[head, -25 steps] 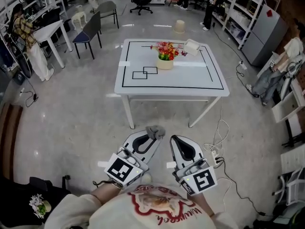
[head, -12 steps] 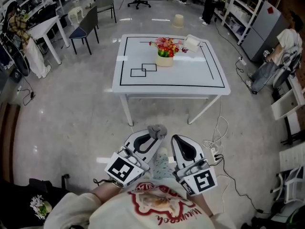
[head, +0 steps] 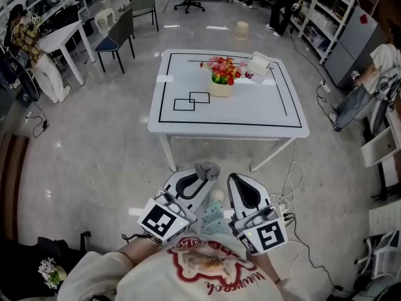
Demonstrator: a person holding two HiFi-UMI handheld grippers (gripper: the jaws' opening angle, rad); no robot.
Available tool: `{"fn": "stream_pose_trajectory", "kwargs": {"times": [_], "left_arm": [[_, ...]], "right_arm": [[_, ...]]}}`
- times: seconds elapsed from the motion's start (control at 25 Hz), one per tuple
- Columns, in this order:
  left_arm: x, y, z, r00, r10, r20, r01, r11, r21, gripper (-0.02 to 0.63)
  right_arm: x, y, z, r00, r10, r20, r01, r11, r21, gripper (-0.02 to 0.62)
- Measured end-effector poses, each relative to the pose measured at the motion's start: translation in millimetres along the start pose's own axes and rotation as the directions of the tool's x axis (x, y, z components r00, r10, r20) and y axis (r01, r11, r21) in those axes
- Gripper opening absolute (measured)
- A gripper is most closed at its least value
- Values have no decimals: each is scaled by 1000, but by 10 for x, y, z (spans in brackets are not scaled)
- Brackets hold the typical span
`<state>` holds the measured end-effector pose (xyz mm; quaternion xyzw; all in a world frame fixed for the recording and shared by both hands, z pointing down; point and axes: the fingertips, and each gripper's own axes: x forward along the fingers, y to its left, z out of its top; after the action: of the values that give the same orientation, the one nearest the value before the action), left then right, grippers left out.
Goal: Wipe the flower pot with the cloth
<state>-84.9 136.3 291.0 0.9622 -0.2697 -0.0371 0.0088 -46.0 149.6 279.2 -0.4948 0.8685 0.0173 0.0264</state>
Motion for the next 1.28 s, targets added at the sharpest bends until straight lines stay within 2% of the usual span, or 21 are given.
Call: {"fn": "stream_pose_trajectory", "kwargs": {"times": [0.32, 0.44, 0.88, 1.0, 1.28], "left_arm": [[548, 447, -109, 999, 30, -24, -30, 1000, -4, 43], [784, 626, -65, 999, 47, 5, -47, 999, 9, 43], [1641, 1287, -104, 993, 114, -35, -114, 993, 4, 43], [1876, 1427, -82, 992, 124, 1, -124, 992, 4, 43], [2337, 1688, -65, 991, 135, 16, -135, 991, 7, 43]], "right_arm": [[506, -557, -52, 999, 47, 5, -47, 999, -2, -3], [698, -798, -66, 998, 57, 5, -57, 998, -5, -3], [1395, -1697, -58, 993, 119, 2, -119, 993, 1, -3], [1533, -1917, -77, 991, 131, 0, -131, 991, 0, -3], [1832, -2364, -60, 988, 152, -2, -152, 988, -13, -3]]}}
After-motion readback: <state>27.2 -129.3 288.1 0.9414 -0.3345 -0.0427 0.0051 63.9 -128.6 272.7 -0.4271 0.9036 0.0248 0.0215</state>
